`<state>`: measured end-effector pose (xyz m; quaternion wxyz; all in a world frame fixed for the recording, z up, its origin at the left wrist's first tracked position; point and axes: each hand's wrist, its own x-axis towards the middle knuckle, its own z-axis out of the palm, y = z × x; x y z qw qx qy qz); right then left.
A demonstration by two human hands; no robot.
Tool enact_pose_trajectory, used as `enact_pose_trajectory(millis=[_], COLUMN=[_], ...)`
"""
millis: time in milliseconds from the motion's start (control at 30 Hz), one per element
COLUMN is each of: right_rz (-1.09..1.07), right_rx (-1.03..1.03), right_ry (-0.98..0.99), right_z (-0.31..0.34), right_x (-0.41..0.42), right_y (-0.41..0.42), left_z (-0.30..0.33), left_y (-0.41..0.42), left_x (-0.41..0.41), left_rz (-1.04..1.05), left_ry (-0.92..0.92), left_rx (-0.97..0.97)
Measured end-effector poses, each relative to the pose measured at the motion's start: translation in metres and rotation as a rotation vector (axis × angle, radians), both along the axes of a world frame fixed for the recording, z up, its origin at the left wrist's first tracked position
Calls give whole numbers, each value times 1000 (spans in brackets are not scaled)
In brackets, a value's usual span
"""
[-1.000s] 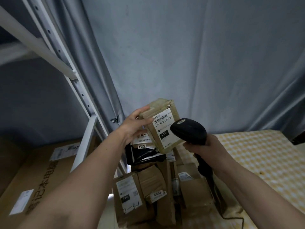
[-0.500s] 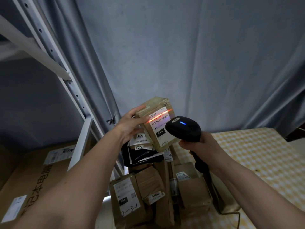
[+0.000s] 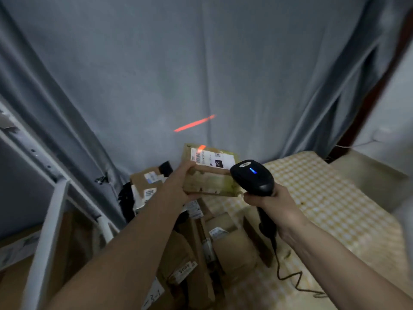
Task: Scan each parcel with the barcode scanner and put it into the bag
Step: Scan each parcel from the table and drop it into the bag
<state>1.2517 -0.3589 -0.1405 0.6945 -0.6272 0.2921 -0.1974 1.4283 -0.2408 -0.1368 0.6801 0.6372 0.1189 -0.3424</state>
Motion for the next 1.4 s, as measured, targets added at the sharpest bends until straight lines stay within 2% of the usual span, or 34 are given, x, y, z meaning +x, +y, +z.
enact_pose_trajectory(millis=[133,267,367,433,467,533,633,667,800,1033,1400], right_rz=[-121,-222,-328,-392,-420,-484,-581,-609,-692,-807,-919], right_rx=[56,67,103,115,114,106,84,79,57,67,162], right_ry=[39,106,132,177,197,225,272,285,311,330,339], right_z=[-6,-7,-8,-9,-9,-9,-9,-8,-8,-18,-41], right_x=[-38,-86,-127,-157,-172,-203,-251,-267,-327,-412,-468], right_y=[-29,-64,-91,-110,-120,-142,-174,-184,-223,-285,-355], left_z=[-14,-30,-43,-42,-41,-41,-40,-48,-40,-59,-91], left_y=[-45,-92,-145,-174,-186,-216,-266,-287,-346,-431,-530], left_x=[-34,-69,-93,-114,-130,-156,-205,-214,-274,-353,-423], left_rz=[-146,-367,-447,-565,-590,-572,-570,-496,-515,-527,-730], left_ry=[-1,-208,-114,-46,-87,-57,-171,-120,-88,-429,-664], left_rx=[67,68,-77,-48,-18,-62,-31,-3,-30,69,49])
